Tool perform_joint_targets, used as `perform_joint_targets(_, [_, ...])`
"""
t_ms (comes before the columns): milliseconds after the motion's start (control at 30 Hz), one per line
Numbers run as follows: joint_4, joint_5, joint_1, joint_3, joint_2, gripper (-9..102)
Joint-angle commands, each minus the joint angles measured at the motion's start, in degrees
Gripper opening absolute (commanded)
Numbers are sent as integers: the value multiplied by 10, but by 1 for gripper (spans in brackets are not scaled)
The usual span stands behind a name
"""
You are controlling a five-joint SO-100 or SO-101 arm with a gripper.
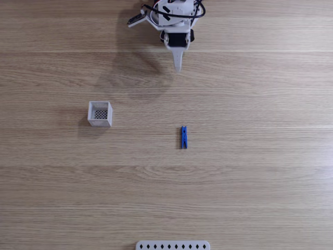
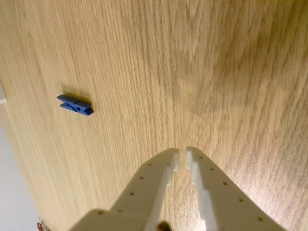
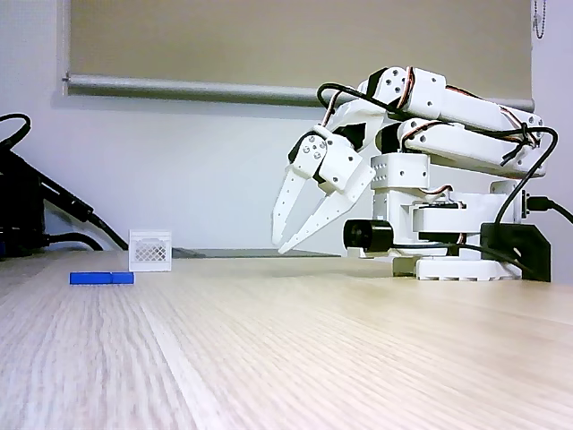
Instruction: Grasp a peg and put it in the crate.
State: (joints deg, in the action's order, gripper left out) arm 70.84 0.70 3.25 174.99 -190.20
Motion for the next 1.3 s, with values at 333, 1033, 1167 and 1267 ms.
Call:
perform_joint_targets(333, [-7, -7, 3, -49, -8, -1])
perform_joint_targets(1033, [-94, 4, 4, -182, 351, 0])
perform_joint_targets(1167, [-113, 30, 4, -291, 499, 0])
perform_joint_targets(1267, [-113, 141, 4, -373, 591, 0])
